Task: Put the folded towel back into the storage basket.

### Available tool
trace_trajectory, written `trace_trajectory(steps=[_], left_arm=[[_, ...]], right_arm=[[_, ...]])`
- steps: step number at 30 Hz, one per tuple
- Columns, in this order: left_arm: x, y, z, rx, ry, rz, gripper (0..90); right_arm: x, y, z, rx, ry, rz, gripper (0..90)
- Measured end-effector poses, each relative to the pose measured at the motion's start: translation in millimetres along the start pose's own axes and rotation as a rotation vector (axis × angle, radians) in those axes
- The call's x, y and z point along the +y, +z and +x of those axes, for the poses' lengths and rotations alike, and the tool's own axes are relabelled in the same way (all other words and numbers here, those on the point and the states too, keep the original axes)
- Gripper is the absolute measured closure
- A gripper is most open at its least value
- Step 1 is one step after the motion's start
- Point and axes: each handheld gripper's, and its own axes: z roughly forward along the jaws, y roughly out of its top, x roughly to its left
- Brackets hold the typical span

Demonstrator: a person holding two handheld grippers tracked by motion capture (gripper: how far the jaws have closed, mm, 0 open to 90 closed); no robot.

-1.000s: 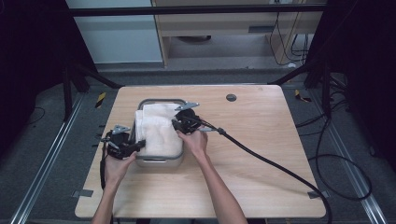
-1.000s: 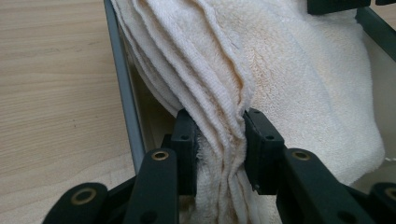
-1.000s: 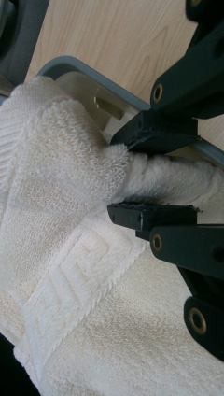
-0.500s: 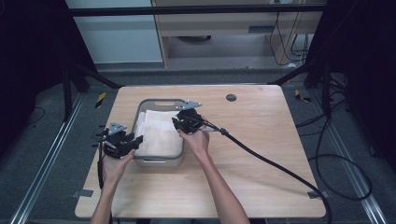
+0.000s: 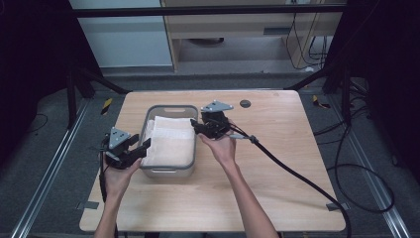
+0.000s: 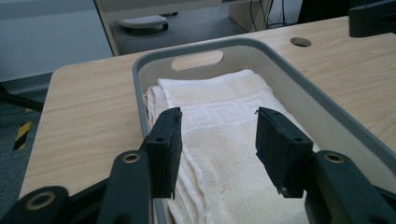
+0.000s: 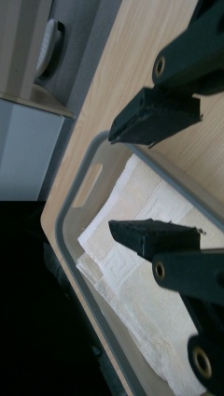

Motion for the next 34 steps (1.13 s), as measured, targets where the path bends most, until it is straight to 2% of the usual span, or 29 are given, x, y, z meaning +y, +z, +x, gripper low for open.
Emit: trace_trajectory(steps=[7,9,10,11,15,16,18,23,28,34], left_arm=[[2.0,-1.6,-8.3,-0.030,0.008,-0.006,44.8],[2.7,-2.4,-9.8,-0.035,0.009,-0.012,43.2],[2.7,-2.4,-9.8,-0.035,0.009,-0.012,42.4],[2.9,-2.6,-10.4,-0.041,0.005,-0.016,41.6],[3.1,-2.6,-14.9,-0.054,0.015,-0.021,38.7],[3.1,-2.6,-14.9,-0.054,0.015,-0.021,38.2],[1.9,-4.5,-14.4,-0.074,0.002,-0.030,35.6],[-6.3,-9.7,-10.8,-0.082,-0.021,-0.034,29.5],[-14.2,-14.8,-9.6,-0.076,-0.020,-0.031,26.3],[-34.3,-28.9,-6.8,-0.079,-0.006,-0.020,25.5]], right_arm=[[-4.9,-42.3,-18.5,-0.016,-0.012,-0.055,29.7],[-7.6,-55.0,-25.1,-0.014,-0.004,-0.060,26.2],[-7.6,-55.0,-25.1,-0.014,-0.004,-0.060,26.2],[-11.1,-66.9,-31.3,-0.023,-0.002,-0.062,23.2],[-21.2,-88.2,-44.5,-0.027,0.008,-0.062,17.5],[-21.2,-88.2,-44.5,-0.027,0.008,-0.062,17.5],[-30.9,-101.7,-53.6,-0.039,0.015,-0.060,15.7],[-51.6,-123.7,-69.4,-0.052,0.051,-0.063,13.7],[-73.5,-142.9,-82.4,-0.066,0.074,-0.053,11.4],[-106.7,-165.0,-96.5,-0.088,0.073,-0.014,11.2]])
